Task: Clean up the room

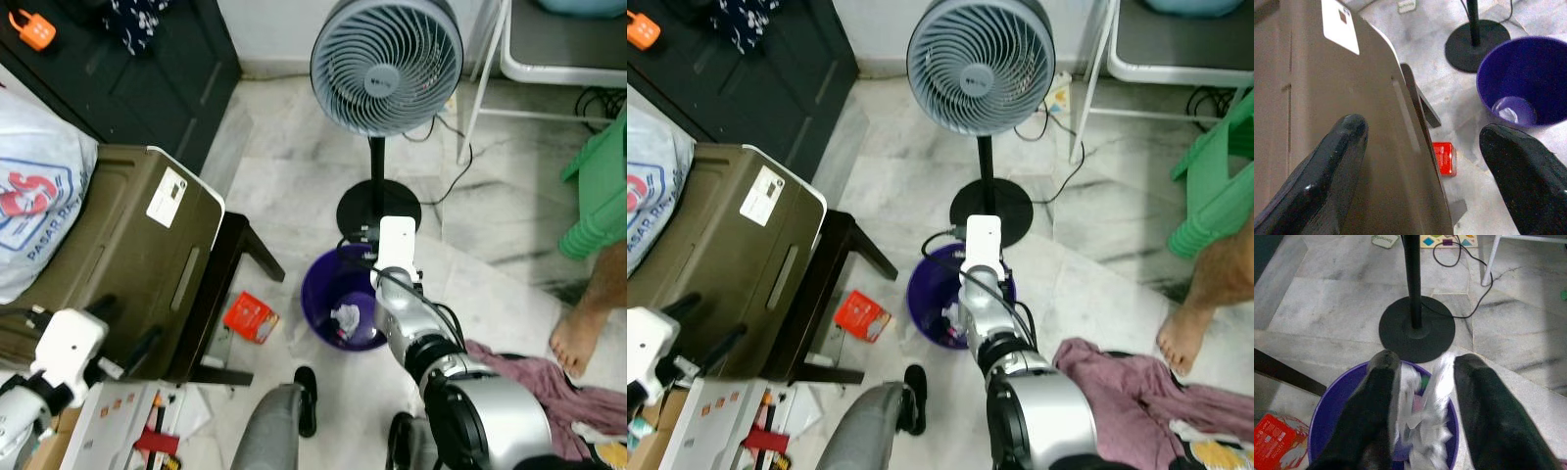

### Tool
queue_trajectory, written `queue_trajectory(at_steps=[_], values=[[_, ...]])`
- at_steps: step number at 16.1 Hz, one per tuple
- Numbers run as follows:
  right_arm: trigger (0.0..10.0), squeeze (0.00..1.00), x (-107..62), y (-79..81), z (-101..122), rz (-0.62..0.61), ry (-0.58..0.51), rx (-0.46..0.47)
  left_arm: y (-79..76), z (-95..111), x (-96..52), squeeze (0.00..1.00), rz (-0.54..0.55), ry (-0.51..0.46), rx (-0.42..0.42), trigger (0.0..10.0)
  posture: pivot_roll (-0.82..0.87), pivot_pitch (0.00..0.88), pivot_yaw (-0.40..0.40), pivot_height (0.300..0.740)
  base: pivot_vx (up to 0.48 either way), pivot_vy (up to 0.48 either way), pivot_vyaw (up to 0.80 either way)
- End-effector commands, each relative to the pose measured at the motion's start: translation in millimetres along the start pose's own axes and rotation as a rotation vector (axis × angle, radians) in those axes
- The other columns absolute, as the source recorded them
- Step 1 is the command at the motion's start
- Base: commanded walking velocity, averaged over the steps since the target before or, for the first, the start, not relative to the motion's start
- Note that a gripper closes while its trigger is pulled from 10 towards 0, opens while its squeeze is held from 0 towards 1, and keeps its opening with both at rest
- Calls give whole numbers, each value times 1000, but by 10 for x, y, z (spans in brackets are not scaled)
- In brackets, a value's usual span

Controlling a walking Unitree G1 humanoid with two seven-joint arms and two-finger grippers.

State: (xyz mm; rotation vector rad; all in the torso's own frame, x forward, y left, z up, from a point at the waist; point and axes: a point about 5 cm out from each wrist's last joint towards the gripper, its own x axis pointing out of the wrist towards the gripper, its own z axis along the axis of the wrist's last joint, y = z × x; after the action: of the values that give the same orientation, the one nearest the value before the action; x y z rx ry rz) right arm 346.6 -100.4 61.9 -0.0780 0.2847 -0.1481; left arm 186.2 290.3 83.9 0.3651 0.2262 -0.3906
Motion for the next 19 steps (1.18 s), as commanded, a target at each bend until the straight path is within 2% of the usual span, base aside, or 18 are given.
queue_trajectory(at_steps=[1,2,4,9,13,16,17,18,19], values=[[10000,1000,-37,101,-32,22,10,-8,111,-128,-111,0,24,43,1,10000,440,310,201,740,0,0,0],[10000,1000,-39,101,-30,21,5,-6,174,-219,-116,0,30,54,-4,10000,440,308,200,740,0,0,0],[10000,1000,-40,105,-24,22,-1,-12,39,-34,-86,0,11,5,25,10000,440,305,201,740,0,0,0],[10000,1000,-11,149,132,76,-79,-58,-24,-50,66,0,9,-57,18,10000,383,272,165,740,0,0,0],[10000,1000,-39,172,136,247,-156,-167,-184,-31,366,0,39,-139,-29,10000,288,209,107,740,0,0,0],[10000,1000,-98,186,93,372,-174,-193,-256,-2,556,0,60,-181,-57,10000,206,146,73,740,0,0,0],[10000,1000,-143,199,87,421,-189,-196,-281,40,690,0,69,-197,-67,10000,180,125,65,740,0,0,0],[10000,1000,-202,199,89,463,-207,-189,-310,111,888,0,78,-215,-76,10000,136,94,53,740,0,0,0],[10000,1000,-313,182,84,480,-222,-165,-363,202,1040,0,88,-250,-86,10000,106,70,47,740,0,0,0]])
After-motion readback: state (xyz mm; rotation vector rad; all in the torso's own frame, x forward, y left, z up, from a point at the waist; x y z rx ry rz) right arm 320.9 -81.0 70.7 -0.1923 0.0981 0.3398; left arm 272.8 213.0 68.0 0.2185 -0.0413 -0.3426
